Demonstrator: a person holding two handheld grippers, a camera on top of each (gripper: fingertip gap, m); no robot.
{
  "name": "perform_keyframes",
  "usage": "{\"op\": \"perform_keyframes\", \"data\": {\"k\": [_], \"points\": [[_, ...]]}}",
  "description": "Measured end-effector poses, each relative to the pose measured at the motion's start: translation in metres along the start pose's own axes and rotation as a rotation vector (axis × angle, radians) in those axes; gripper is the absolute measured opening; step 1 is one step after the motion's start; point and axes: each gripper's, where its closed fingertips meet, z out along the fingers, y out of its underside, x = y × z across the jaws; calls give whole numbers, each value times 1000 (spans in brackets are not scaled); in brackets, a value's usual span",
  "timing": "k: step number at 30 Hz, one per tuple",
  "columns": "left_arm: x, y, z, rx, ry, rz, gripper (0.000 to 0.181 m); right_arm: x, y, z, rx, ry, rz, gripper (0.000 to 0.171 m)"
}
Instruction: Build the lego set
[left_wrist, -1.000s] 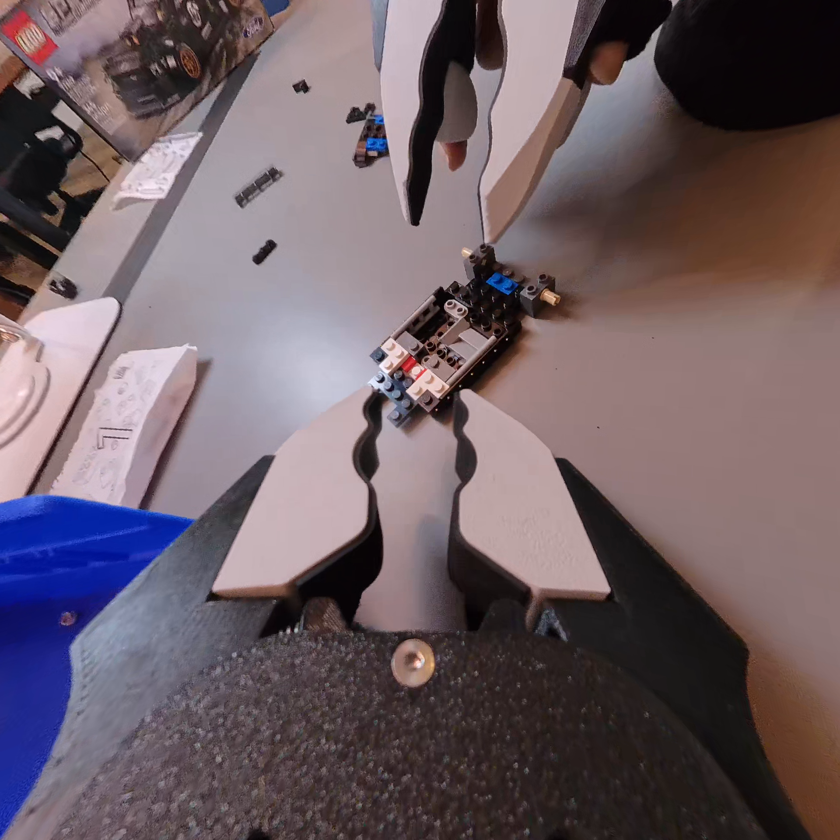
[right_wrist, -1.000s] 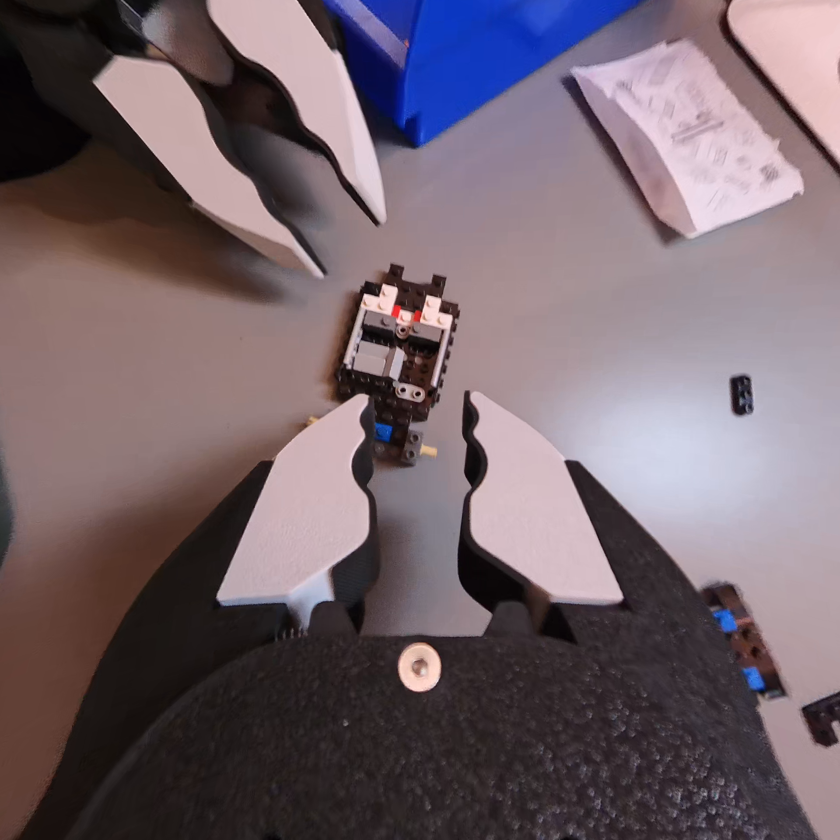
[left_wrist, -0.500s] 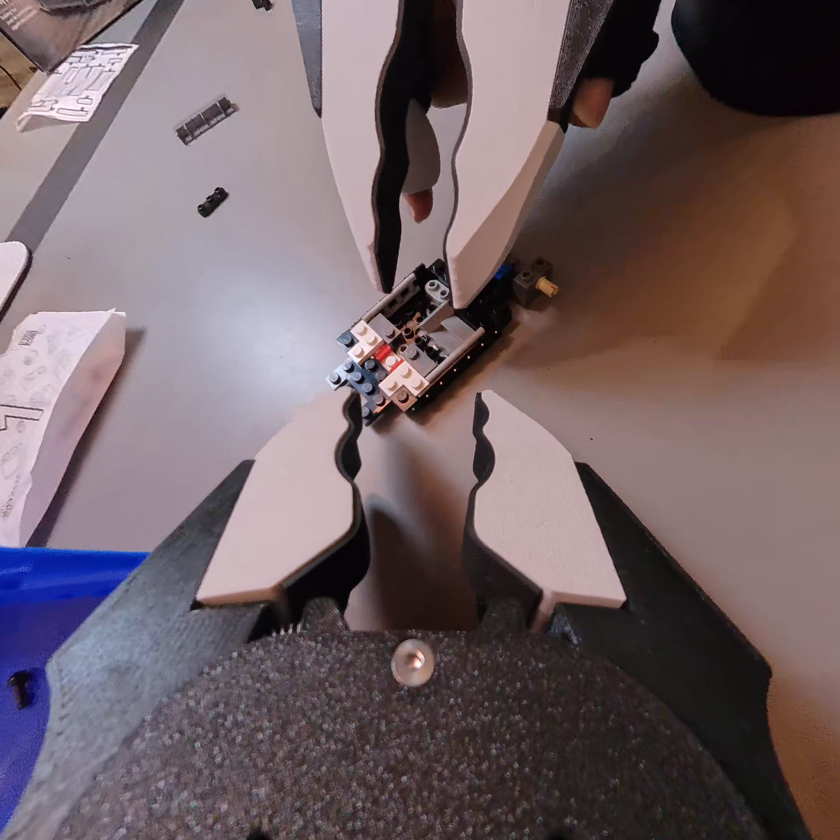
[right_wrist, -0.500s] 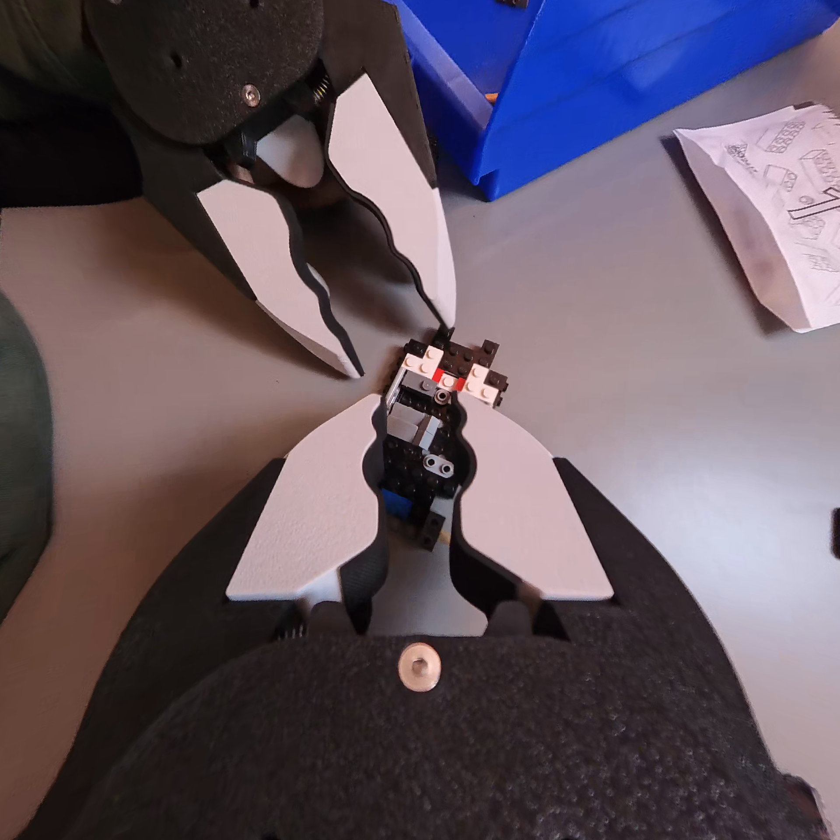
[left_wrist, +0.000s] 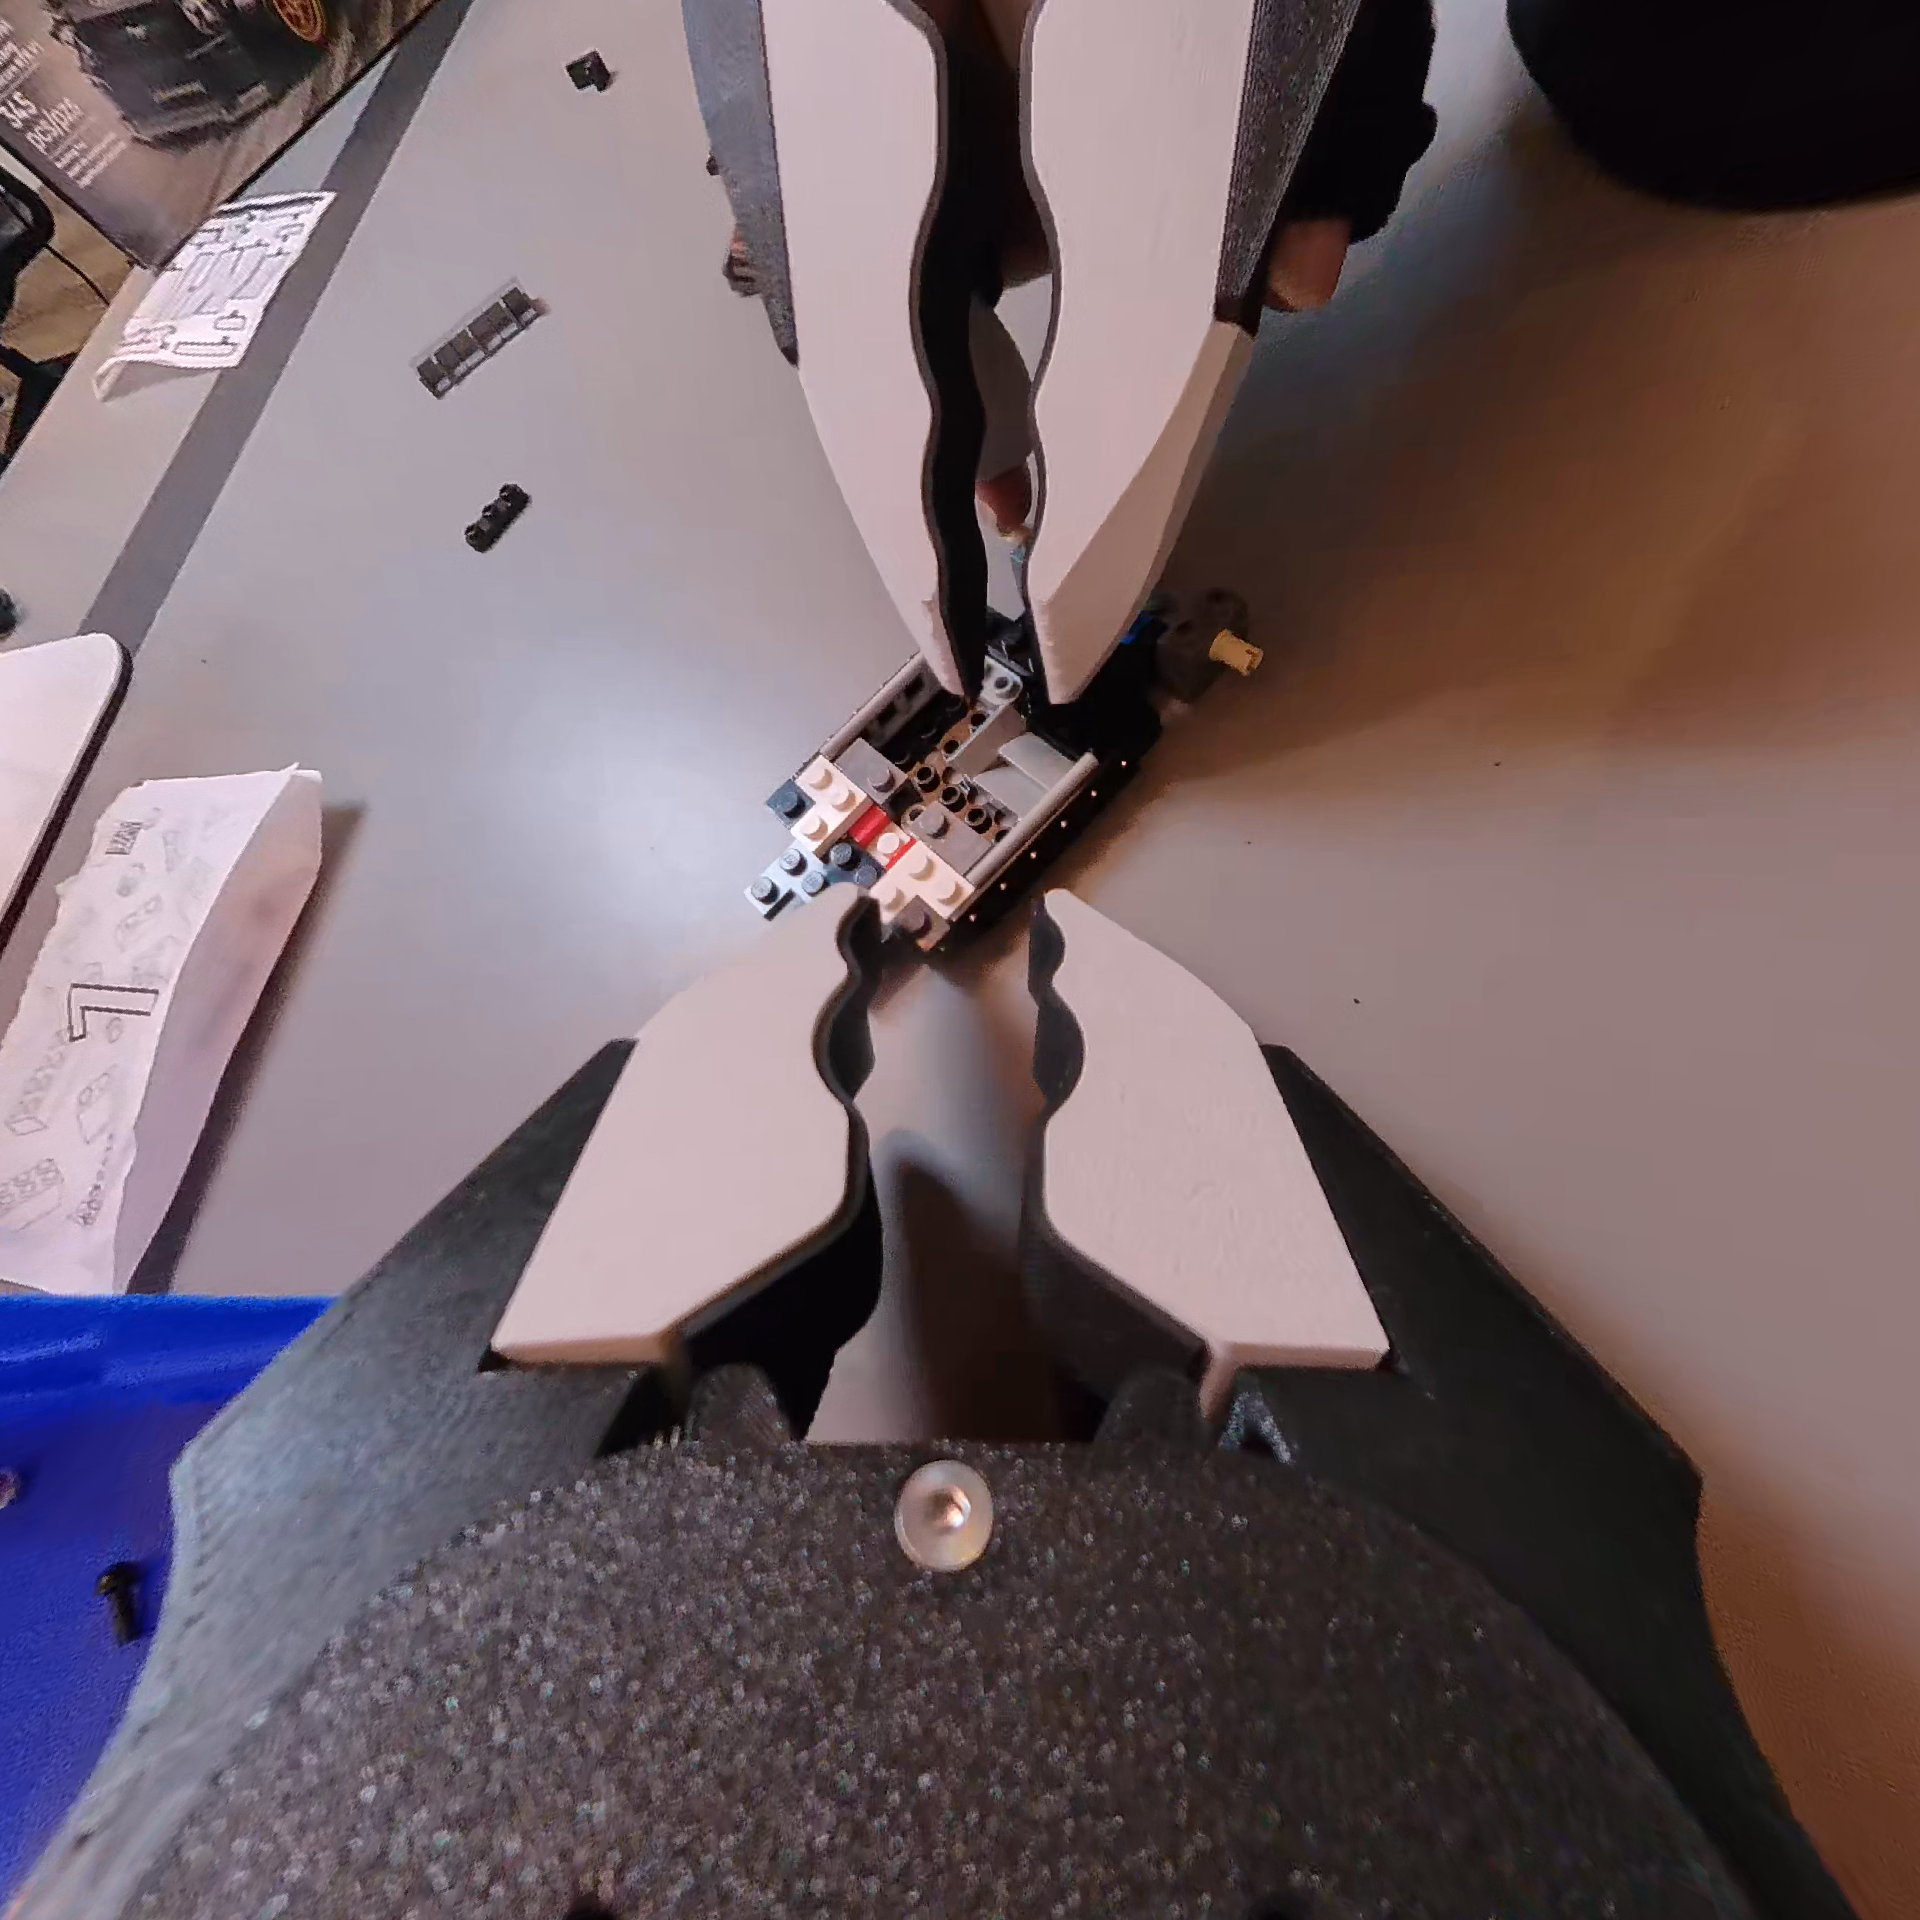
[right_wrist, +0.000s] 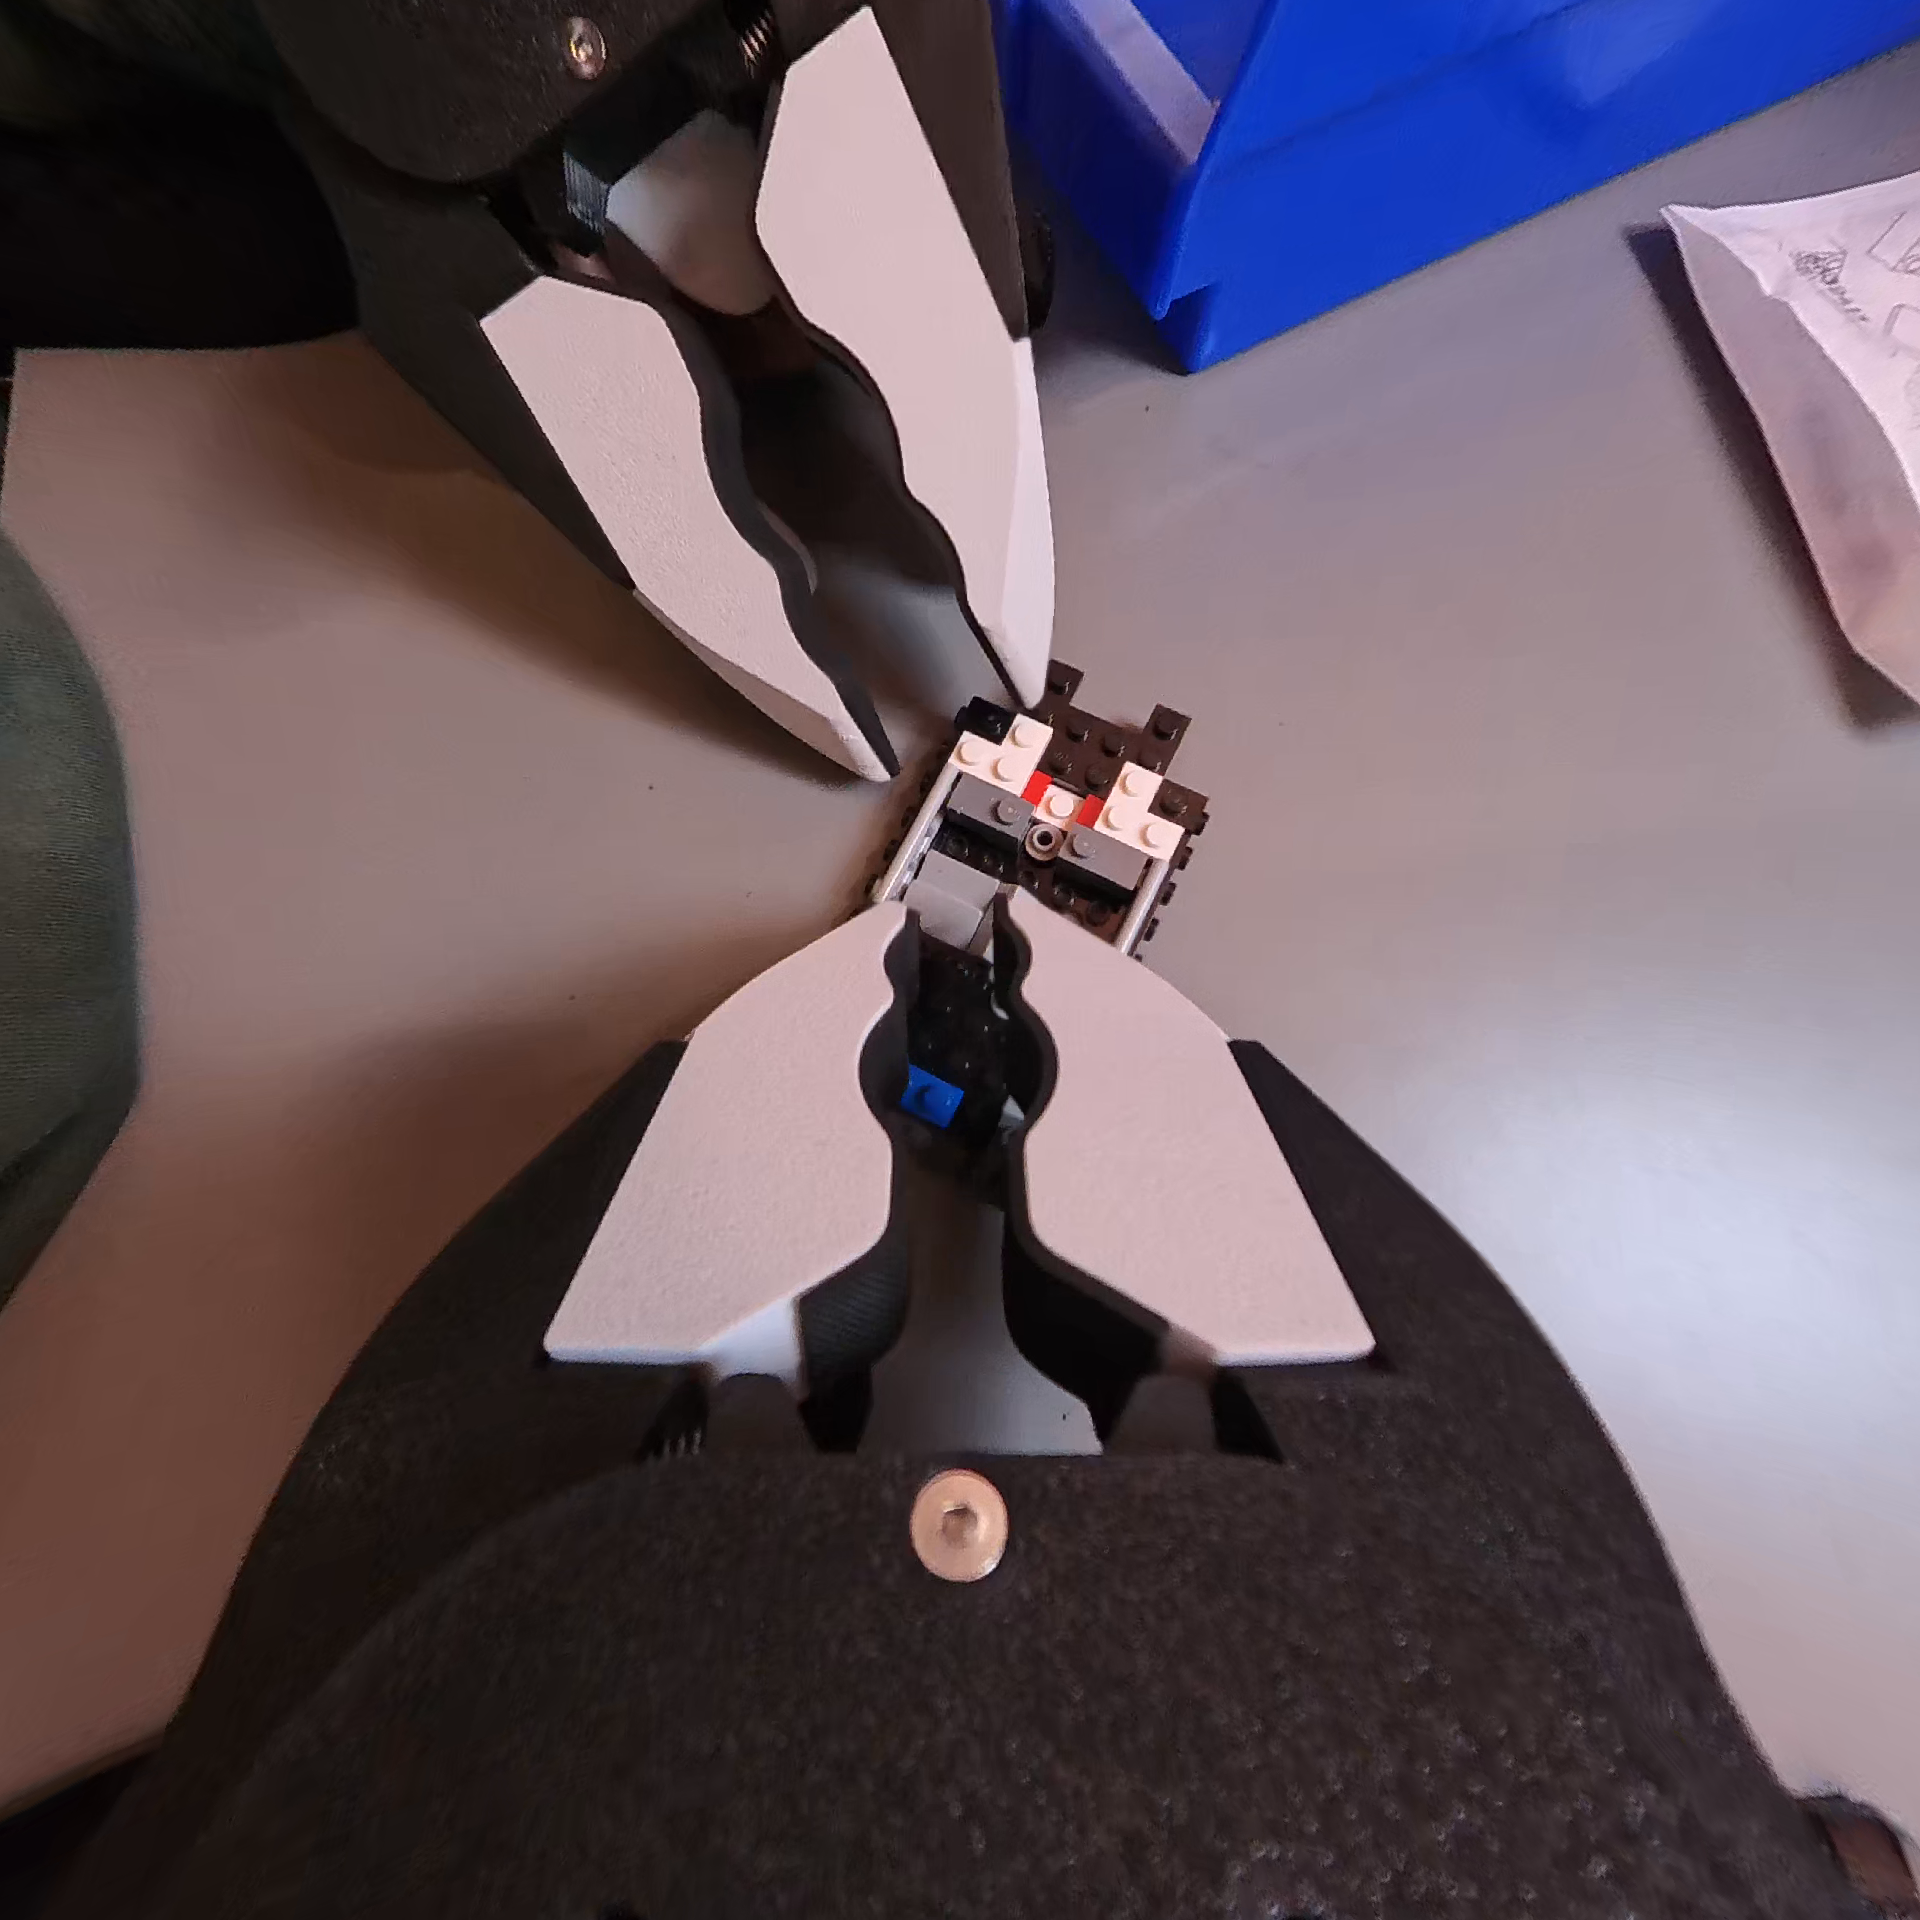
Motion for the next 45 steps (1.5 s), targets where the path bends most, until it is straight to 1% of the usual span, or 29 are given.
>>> {"op": "perform_keyframes", "data": {"k": [5, 7, 8, 12, 15, 21, 31, 33, 36, 40, 43, 45], "points": [[1, -11, -1, 49, -20, 29, 25, 0, -1, -3, -25, -30, -56, 14], [4, -15, -1, 66, -12, 50, 23, -7, 0, -6, -36, -72, -90, 15], [6, -15, 0, 62, -6, 58, 23, -11, 1, -8, -53, -102, -107, 16], [11, -13, 5, 31, -2, 104, 25, -15, 5, -12, -125, -131, -204, 22], [12, -10, 8, 8, 10, 100, 24, -13, 5, -14, -181, -162, -248, 27], [5, -6, 8, -4, -11, 113, 19, 1, 7, -20, -230, -191, -281, 28], [-11, -2, 7, -13, -68, 76, 18, -1, 0, 3, -254, -263, -352, 27], [-12, -1, 6, -16, -72, 72, 19, -3, 0, 7, -263, -278, -357, 27], [-8, -2, 2, 6, -32, 21, 23, -4, 2, 10, -282, -286, -353, 27], [3, -4, -2, 23, 56, -72, 36, -3, 7, 13, -311, -279, -335, 25], [5, -4, -4, 19, 74, -82, 41, -3, 5, 16, -314, -245, -285, 25], [7, -5, -6, 18, 81, -79, 42, -1, 3, 18, -314, -201, -215, 25]]}}
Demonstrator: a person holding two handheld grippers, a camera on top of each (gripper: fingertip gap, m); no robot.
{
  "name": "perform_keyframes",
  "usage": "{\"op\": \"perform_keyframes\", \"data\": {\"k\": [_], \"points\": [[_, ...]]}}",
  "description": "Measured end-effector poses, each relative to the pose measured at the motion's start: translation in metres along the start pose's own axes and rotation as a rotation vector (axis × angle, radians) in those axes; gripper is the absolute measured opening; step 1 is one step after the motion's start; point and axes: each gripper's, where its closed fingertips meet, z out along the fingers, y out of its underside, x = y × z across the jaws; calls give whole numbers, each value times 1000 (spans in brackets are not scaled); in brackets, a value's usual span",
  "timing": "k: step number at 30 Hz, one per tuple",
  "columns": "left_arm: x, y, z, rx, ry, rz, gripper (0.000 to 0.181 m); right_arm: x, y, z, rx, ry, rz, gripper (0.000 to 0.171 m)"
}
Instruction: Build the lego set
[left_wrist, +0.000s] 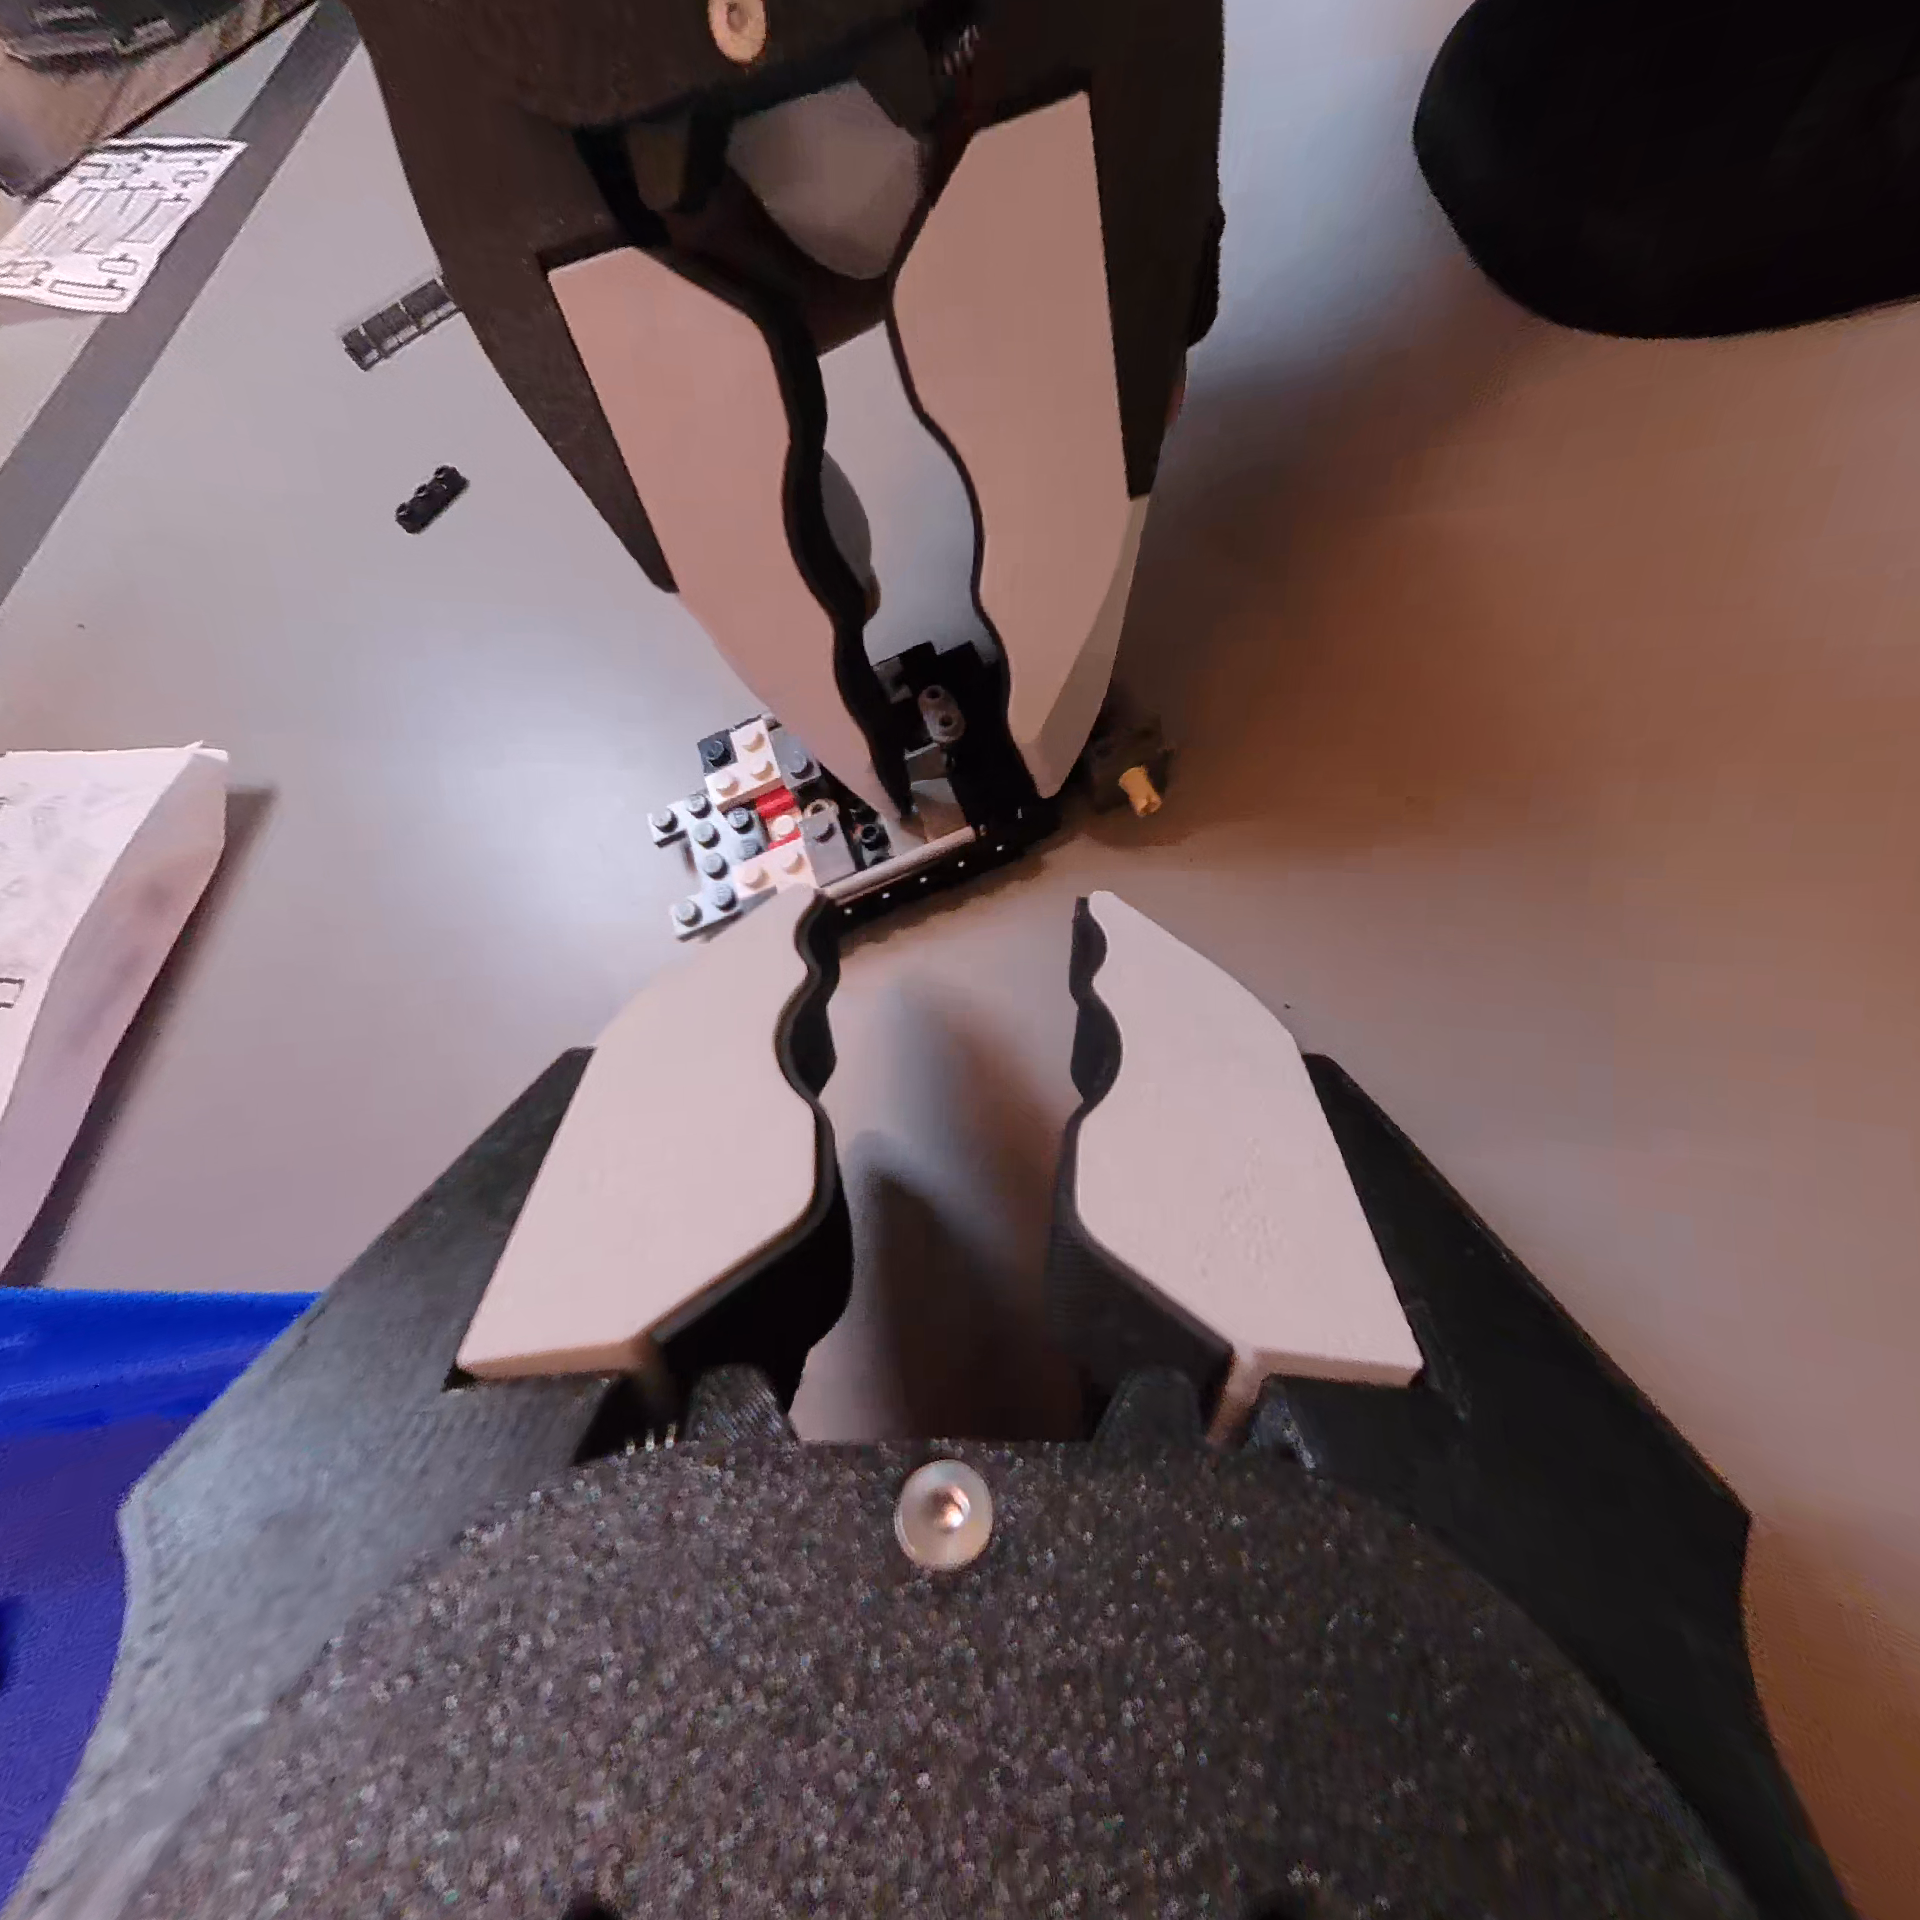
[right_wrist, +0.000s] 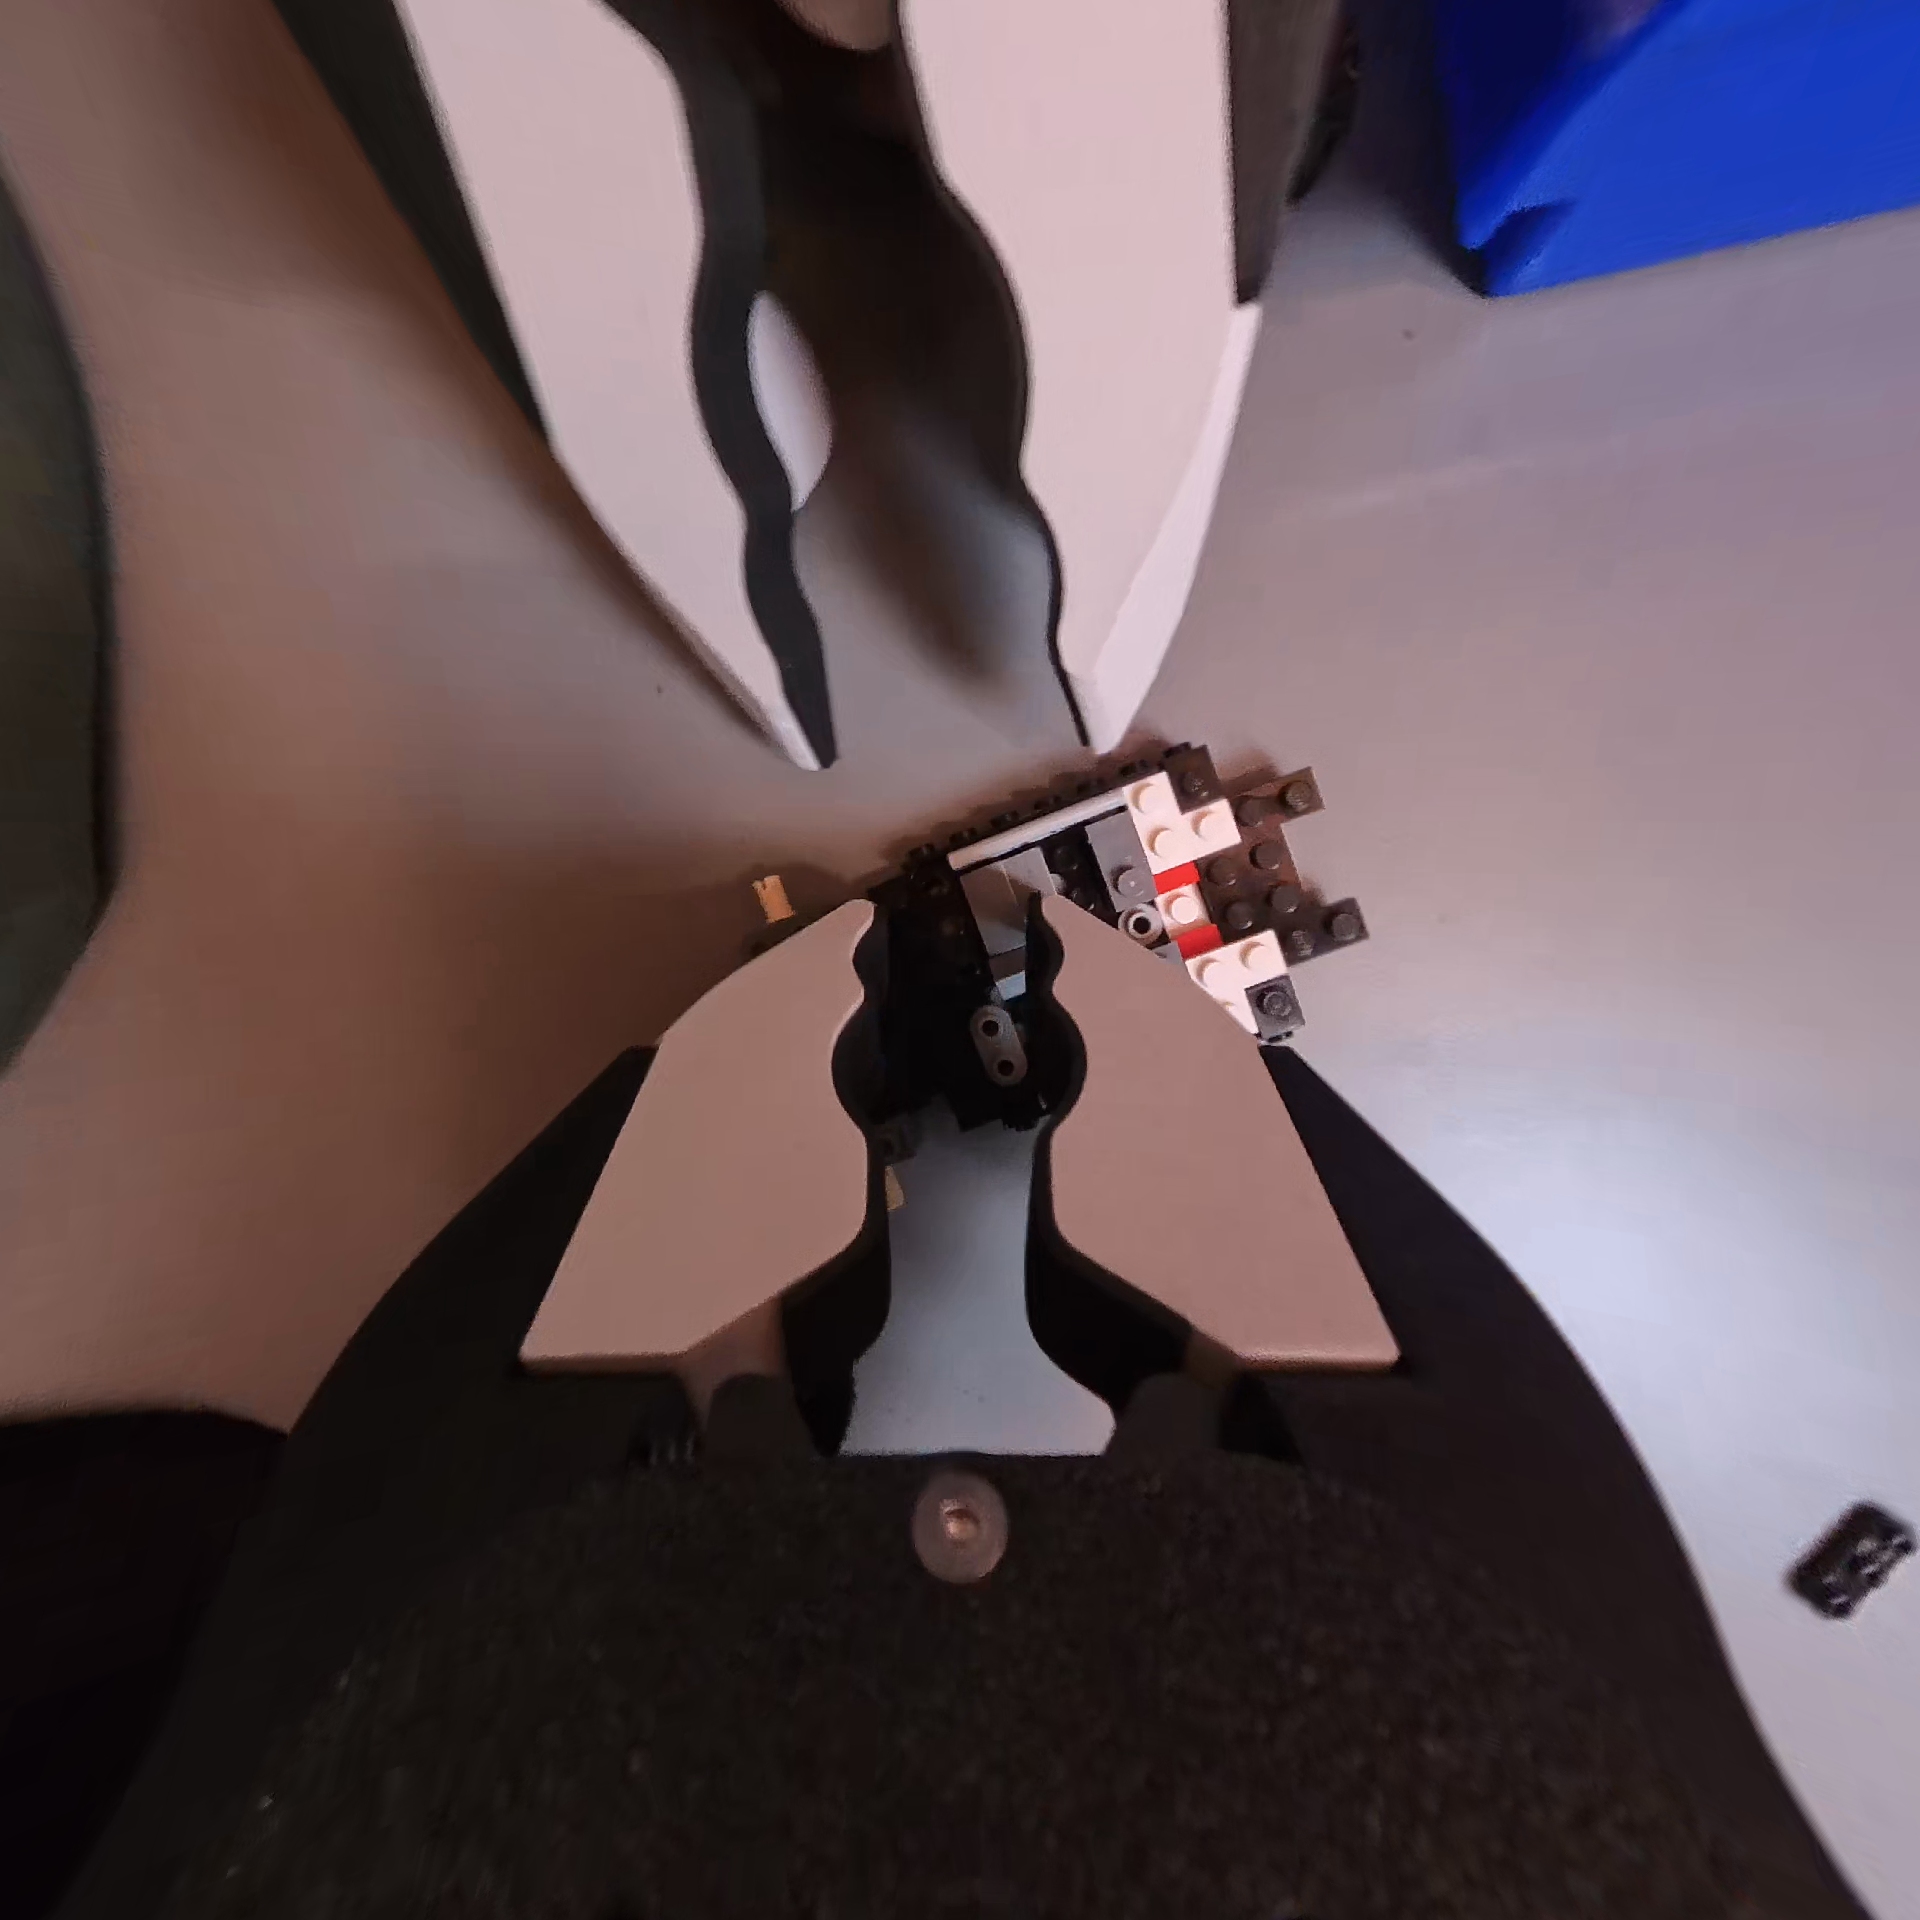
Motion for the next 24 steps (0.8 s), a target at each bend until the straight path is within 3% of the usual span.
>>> {"op": "perform_keyframes", "data": {"k": [10, 14, 17, 24], "points": [[6, 5, -5, -28, 63, -64, 64, 8, -18, 2, 166, 82, 453, 22], [6, 7, -4, -42, 61, -72, 68, 11, -22, -12, 258, 77, 458, 22], [7, 10, 0, -64, 52, -55, 68, 14, -14, -13, 224, 124, 409, 22], [4, 11, 1, -62, 21, -28, 52, 20, -10, -11, 230, 191, 356, 22]]}}
